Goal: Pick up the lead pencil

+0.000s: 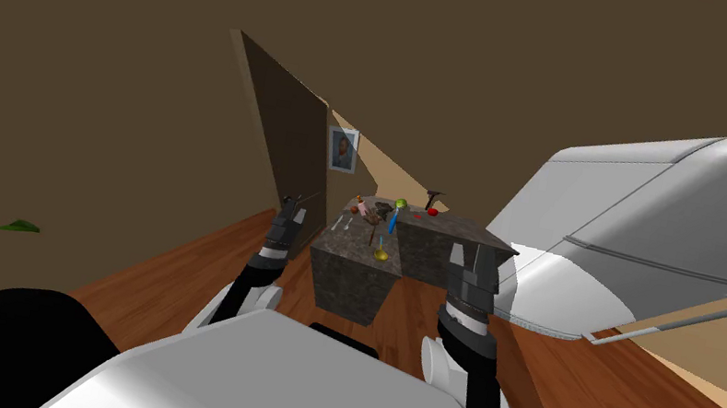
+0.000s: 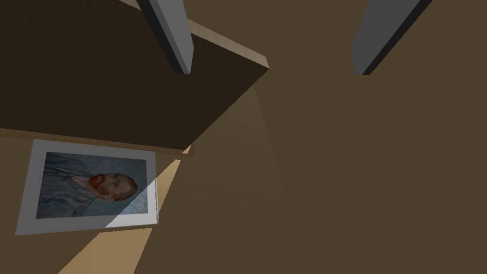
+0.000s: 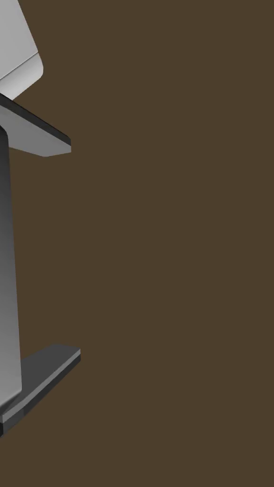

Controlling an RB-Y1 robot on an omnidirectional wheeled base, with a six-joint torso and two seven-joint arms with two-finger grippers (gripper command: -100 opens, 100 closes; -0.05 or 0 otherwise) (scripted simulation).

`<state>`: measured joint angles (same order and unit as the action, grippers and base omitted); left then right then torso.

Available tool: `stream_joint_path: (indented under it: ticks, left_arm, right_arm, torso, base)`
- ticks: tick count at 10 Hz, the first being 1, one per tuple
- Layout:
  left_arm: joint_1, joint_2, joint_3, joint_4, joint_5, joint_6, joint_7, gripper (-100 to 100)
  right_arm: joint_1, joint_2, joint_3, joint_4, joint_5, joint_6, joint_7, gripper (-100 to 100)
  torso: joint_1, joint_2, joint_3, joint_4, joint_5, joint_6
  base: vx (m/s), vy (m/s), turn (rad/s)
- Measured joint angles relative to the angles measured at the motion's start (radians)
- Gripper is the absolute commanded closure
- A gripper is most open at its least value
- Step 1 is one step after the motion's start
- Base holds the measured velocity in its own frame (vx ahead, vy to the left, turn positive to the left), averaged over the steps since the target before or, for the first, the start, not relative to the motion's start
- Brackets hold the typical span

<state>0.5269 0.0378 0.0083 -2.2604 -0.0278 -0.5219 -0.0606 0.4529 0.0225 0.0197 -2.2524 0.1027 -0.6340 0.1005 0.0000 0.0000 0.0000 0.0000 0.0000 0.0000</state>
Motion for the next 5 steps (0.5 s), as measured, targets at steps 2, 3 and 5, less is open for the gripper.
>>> stream_joint_path:
  ticks: [2,3,5]
  left_arm:
    - [-0.005,0.036,0.006,0.017,-0.016,0.013,-0.013,-100]
    - [-0.009,0.056,0.013,0.029,-0.030,0.029,-0.026,-100]
    - [-0.020,0.082,0.025,0.072,-0.056,0.047,-0.053,-100]
  right_arm:
    - [0.000,0.000,0.000,0.000,0.000,0.000,0.000,0]
    - [0.000,0.000,0.000,0.000,0.000,0.000,0.000,0]
    - [0.000,0.000,0.000,0.000,0.000,0.000,0.000,0]
  torso:
    - [-0.004,-0.001,-0.001,0.000,-0.001,0.000]
    - [-0.008,-0.002,-0.001,0.000,-0.002,0.000]
    - [-0.009,-0.002,-0.001,-0.001,-0.002,0.000]
  base:
    - [0.023,-0.103,-0.052]
    - [0.041,-0.140,-0.043]
    - [0.037,-0.139,-0.060]
